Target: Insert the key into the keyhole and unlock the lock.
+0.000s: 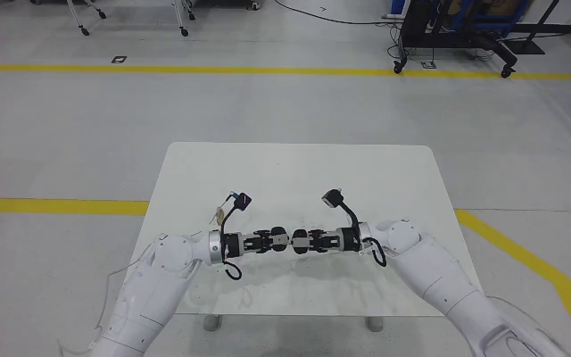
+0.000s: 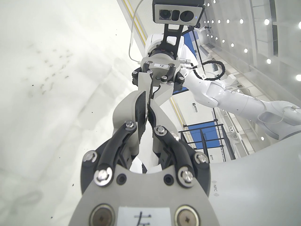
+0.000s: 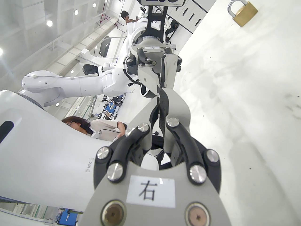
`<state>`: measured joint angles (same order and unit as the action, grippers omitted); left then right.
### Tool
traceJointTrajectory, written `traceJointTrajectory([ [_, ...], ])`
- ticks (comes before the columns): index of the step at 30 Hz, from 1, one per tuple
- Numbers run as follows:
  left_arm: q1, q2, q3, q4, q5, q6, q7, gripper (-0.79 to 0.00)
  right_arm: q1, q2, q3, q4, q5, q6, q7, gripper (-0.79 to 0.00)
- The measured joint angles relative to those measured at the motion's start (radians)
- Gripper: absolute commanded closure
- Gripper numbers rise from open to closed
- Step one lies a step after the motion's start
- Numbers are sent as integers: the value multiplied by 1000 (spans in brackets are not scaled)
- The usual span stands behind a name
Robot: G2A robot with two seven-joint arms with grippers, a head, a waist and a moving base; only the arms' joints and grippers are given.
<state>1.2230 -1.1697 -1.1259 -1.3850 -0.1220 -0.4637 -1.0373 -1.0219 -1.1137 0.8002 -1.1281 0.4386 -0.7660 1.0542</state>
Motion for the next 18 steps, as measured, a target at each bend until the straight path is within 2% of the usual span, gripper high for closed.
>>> traceJointTrajectory([
  [6, -10, 5, -26, 16, 10, 7, 70, -785, -2, 13, 6, 30, 5, -64, -64, 0],
  [13, 3, 19, -124, 14, -61, 25, 166, -785, -63, 51, 99, 71, -29, -224, -225, 0],
  [14, 3, 19, -125, 14, -61, 27, 167, -754, -73, 54, 113, 73, -28, -241, -244, 0],
  [15, 3, 19, -124, 14, -60, 27, 165, -443, -78, 56, 119, 74, -26, -248, -253, 0],
  [16, 3, 19, -123, 14, -60, 26, 163, -351, -79, 56, 121, 73, -26, -249, -255, 0],
  [17, 3, 19, -122, 14, -59, 26, 162, -388, -79, 56, 121, 73, -26, -248, -254, 0],
  [18, 3, 19, -122, 14, -59, 26, 162, -637, -78, 56, 120, 73, -26, -247, -253, 0],
])
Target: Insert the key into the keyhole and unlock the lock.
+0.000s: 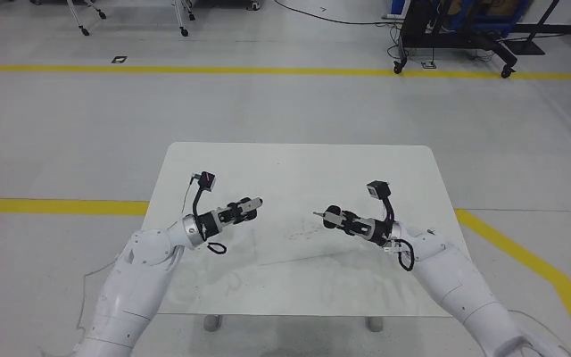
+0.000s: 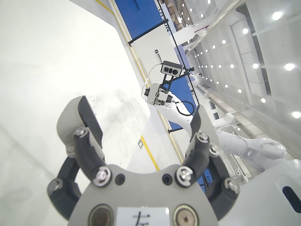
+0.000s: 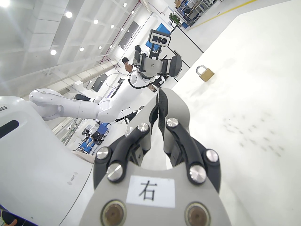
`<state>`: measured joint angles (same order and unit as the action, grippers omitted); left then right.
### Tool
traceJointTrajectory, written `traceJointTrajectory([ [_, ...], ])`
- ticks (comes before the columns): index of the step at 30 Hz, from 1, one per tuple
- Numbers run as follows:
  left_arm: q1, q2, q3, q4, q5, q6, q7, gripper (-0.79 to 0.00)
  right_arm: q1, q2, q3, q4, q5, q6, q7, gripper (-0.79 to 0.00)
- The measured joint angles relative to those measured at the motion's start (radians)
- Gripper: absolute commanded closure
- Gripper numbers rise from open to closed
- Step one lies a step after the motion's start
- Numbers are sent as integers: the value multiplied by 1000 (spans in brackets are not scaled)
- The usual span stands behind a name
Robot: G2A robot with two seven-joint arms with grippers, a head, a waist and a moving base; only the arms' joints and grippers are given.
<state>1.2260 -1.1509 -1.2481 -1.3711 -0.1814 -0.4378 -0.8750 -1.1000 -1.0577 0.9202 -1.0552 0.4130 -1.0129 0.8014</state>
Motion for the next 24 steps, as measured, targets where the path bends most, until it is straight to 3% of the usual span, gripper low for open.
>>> traceJointTrajectory([
  [2, 0, 1, -3, -8, 8, -8, 5, -776, 0, 0, -1, 0, 0, 1, 1, 0],
  [7, 57, 39, -143, -120, 284, -86, 97, -785, 0, 0, -1, 0, 0, 1, 1, 0],
  [12, 144, 75, -275, -253, 591, -152, 58, -785, 0, 0, -1, 0, 0, 1, 1, 0],
  [14, 178, 79, -269, -292, 760, -124, 78, -785, 0, 0, -1, 0, 0, 1, 1, 0],
  [17, 187, 76, -209, -282, 978, -62, 124, -785, 0, 0, -1, 0, 0, 1, 1, 0],
  [19, 171, 70, -153, -247, 1098, -22, 163, -696, 0, 0, -1, 0, 0, 1, 1, 0],
  [21, 152, 65, -110, -210, 1163, 5, 190, -554, 0, 0, -1, 0, 0, 1, 1, 0],
  [24, 120, 58, -66, -156, 1213, 43, 221, -459, 0, 0, -1, 0, 0, 1, 1, 0],
])
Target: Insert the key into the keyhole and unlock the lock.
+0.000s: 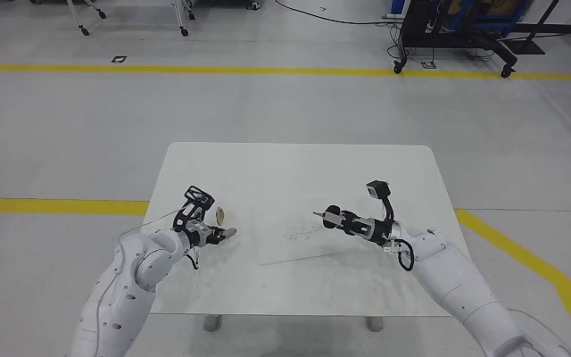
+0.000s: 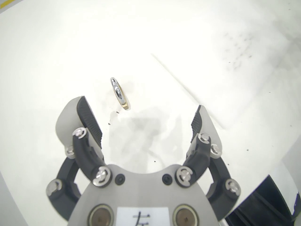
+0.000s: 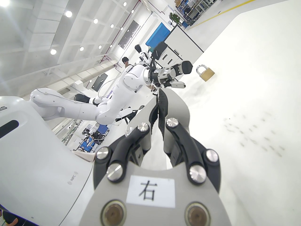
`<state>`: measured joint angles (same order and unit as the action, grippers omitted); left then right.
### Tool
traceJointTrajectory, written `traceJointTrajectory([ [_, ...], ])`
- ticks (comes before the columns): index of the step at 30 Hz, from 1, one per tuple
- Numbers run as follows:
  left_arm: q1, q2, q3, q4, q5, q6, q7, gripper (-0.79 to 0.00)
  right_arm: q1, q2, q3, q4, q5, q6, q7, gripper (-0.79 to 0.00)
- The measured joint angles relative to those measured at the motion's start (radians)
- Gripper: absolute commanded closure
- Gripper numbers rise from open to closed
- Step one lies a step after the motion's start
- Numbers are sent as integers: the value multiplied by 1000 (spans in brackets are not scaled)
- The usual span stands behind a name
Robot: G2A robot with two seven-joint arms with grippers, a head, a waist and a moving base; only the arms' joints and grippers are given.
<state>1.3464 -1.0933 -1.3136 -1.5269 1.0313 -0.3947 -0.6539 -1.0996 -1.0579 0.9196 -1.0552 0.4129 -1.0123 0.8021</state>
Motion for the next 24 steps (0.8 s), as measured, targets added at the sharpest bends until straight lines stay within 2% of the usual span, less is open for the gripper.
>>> traceJointTrajectory([
  [2, -16, -2, 9, 24, 15, 20, 16, -453, 0, 0, 0, 0, 0, 0, 0, 0],
  [5, -31, -3, 12, 41, 17, 30, 36, -403, 0, 0, 0, 0, 0, 0, 0, 0],
  [11, -60, -6, 37, 51, 57, 52, 16, -449, 0, 0, 0, 0, 0, 0, 0, 0],
  [13, -70, -8, 48, 60, 57, 57, 4, -382, 0, 0, 0, 0, 0, 0, 0, 0],
  [15, -79, -9, 56, 68, 59, 58, -2, -357, 0, 0, 0, 0, 0, 0, 0, 0],
  [16, -83, -10, 61, 74, 59, 60, -3, -296, 0, 0, 0, 0, 0, 0, 0, 0],
  [17, -86, -11, 64, 77, 59, 62, -1, -172, 0, 0, 0, 0, 0, 0, 0, 0],
  [18, -89, -12, 67, 80, 59, 66, 4, 0, 0, 0, 0, 0, 0, 0, 0, 0],
  [24, -101, -17, 86, 97, 70, 90, 23, 0, 0, 0, 0, 0, 0, 0, 0, 0],
])
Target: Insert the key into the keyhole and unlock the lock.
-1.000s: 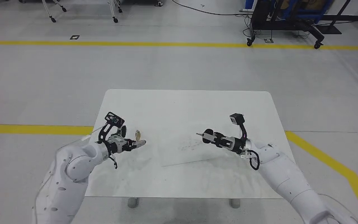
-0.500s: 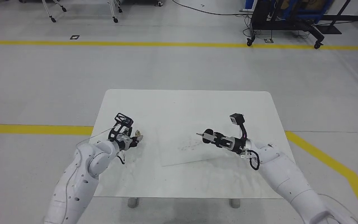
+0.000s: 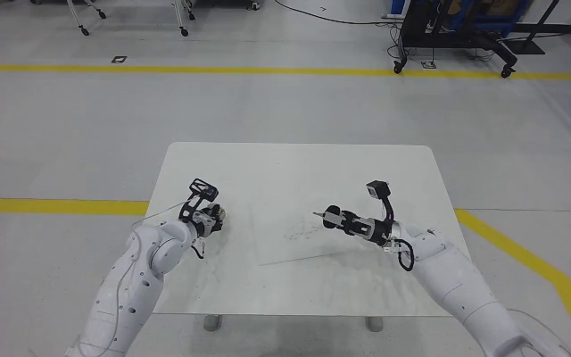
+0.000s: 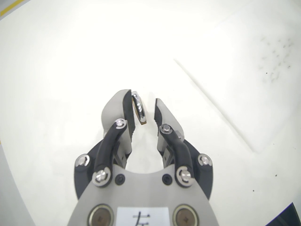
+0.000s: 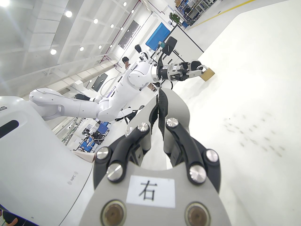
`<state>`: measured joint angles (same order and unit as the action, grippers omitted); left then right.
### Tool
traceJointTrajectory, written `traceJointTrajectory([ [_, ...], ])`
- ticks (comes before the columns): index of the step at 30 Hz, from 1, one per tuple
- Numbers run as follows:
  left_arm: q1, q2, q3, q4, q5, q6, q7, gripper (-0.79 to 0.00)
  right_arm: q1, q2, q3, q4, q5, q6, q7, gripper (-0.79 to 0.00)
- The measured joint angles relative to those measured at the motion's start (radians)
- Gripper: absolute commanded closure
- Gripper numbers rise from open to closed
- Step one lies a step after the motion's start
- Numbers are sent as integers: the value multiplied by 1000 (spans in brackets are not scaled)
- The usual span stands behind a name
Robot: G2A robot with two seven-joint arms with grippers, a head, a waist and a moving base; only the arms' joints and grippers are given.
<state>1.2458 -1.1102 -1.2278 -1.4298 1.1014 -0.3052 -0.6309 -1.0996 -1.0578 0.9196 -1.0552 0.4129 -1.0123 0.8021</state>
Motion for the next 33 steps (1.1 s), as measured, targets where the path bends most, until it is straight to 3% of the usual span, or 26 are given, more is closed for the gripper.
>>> traceJointTrajectory([
  [12, -26, -9, 13, 50, -23, 42, 27, 0, 0, 0, 0, 0, 0, 0, 0, 0],
  [18, -3, -11, -28, 26, -184, 5, 79, 0, 0, 0, 0, 0, 0, 0, 0, 0],
  [25, 7, -14, -34, 29, -213, 10, 81, 0, 0, 0, 0, 0, 0, 0, 0, 0],
  [27, 11, -23, -44, 53, -305, 33, 90, 0, 0, 0, 0, 0, 0, 0, 0, 0],
  [29, -8, -36, -55, 112, -508, 34, 50, 0, 0, -2, 3, 5, -24, 21, -24, 0],
  [33, -91, -60, -48, 259, -928, 30, -57, 0, -19, -35, -32, -18, -135, 68, -220, 0],
])
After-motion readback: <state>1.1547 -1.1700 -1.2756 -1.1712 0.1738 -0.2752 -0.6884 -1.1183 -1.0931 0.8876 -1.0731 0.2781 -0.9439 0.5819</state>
